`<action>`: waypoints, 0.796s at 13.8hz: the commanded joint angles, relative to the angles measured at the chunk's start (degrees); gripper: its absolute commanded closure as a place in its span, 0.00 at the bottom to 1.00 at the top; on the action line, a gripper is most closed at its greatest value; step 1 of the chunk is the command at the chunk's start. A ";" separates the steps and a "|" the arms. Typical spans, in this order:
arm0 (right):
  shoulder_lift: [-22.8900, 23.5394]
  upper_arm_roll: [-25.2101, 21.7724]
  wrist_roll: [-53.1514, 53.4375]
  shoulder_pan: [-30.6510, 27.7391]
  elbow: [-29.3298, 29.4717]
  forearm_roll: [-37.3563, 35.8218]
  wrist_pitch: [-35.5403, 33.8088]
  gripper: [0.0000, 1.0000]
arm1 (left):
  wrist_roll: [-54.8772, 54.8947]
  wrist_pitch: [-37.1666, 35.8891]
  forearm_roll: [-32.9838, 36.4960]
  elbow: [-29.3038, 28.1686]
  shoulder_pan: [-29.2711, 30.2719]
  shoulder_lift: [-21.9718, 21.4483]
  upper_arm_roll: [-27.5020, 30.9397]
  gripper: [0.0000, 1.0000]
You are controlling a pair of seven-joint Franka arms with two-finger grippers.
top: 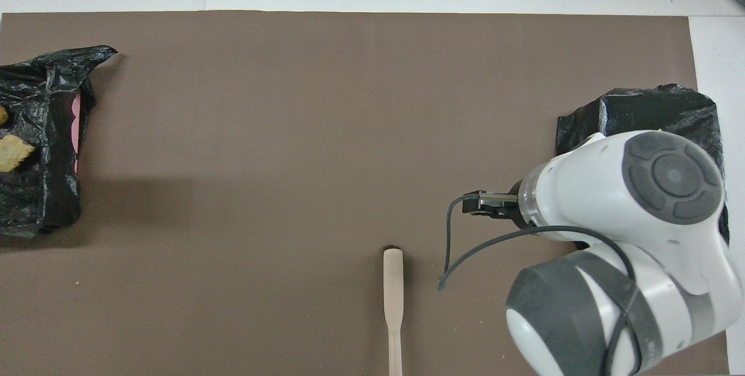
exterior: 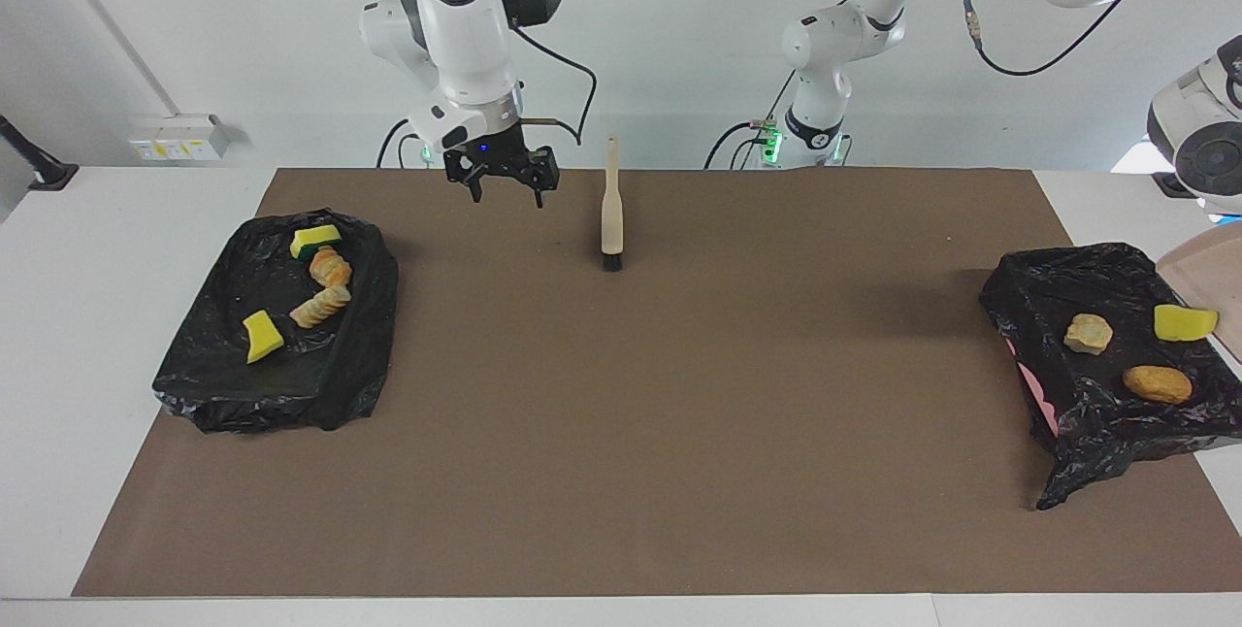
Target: Sweep and dump trash in bin
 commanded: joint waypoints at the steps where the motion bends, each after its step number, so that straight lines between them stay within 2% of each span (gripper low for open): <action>1: 1.06 0.86 -6.11 -3.78 2.99 -1.47 -2.07 0.00 | -1.31 -3.72 1.66 -2.01 -3.56 -2.58 0.75 1.00; 3: 1.24 0.86 -8.84 -6.07 4.04 -1.82 -2.76 0.00 | -0.95 -6.01 0.26 -1.92 -5.06 -3.28 0.31 1.00; 6: 1.32 0.51 -14.72 -10.11 7.02 -2.17 -5.91 0.00 | -0.77 -7.15 -7.01 -1.22 -6.38 -4.33 -0.22 1.00; 8: 2.55 -4.64 -18.59 -8.99 10.10 -2.26 -9.08 0.00 | -1.47 -8.12 -15.34 -1.13 -6.38 -5.82 -0.22 1.00; 11: 3.08 -10.37 -21.24 -6.97 11.51 -3.49 -9.53 0.00 | -2.35 -9.43 -24.15 -1.22 -6.74 -6.79 -0.31 1.00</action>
